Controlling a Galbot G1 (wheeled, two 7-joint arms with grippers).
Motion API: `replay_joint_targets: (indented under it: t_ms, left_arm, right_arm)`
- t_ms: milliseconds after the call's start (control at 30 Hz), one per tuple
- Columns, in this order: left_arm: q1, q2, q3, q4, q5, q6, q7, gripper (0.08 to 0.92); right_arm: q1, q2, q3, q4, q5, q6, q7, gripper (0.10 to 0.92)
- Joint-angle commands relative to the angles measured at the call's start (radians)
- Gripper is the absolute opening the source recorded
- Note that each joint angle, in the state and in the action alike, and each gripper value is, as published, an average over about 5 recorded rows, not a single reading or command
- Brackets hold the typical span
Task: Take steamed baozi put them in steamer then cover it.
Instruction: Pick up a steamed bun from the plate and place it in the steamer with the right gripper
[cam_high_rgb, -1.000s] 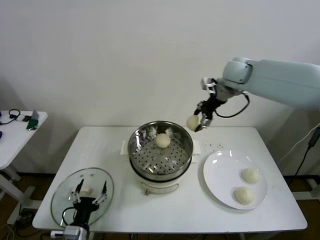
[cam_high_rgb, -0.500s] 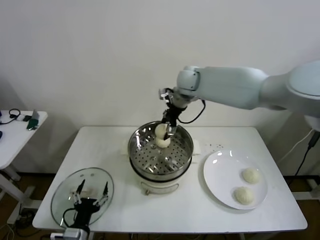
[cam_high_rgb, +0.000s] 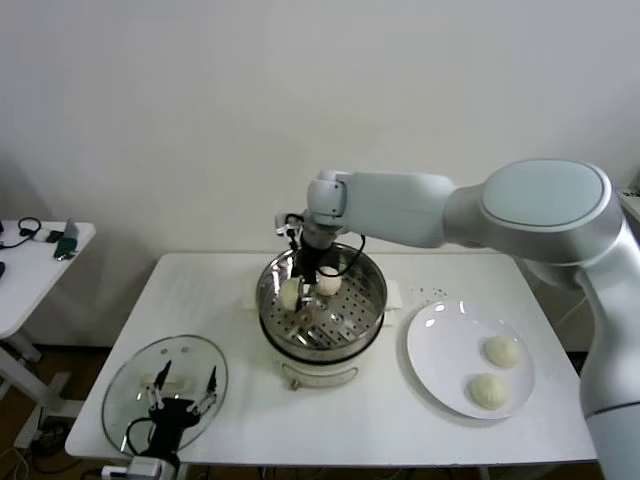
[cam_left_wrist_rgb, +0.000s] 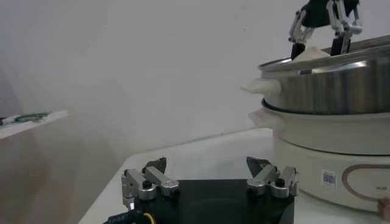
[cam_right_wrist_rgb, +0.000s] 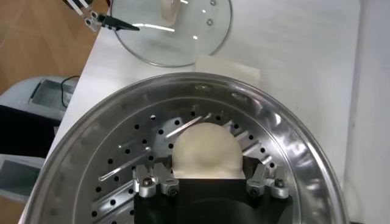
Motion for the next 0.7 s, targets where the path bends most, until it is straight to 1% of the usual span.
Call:
replay_joint_targets:
  t_ms: [33, 267, 500, 700]
  left_arm:
    - [0.005, 0.001, -0.002, 0.003, 0.0, 0.0, -0.001, 0.823]
    - [0.012, 0.004, -0.006, 0.007, 0.0, -0.003, -0.002, 0.823]
    - [0.012, 0.004, -0.007, 0.01, 0.001, -0.003, -0.004, 0.823]
    - [0.015, 0.006, -0.008, 0.013, 0.001, -0.005, -0.005, 0.823]
  right_arm:
    - [-0.045, 0.046, 0.003, -0.027, -0.031, 0.001, 0.001, 0.733]
    - [-0.044, 0.025, 0.0, -0.012, -0.053, 0.001, 0.005, 0.742]
    - [-0.036, 0.01, 0.006, -0.001, -0.062, -0.002, 0.005, 0.816]
    - [0.022, -0.047, 0.027, 0.048, -0.059, 0.0, -0.001, 0.823]
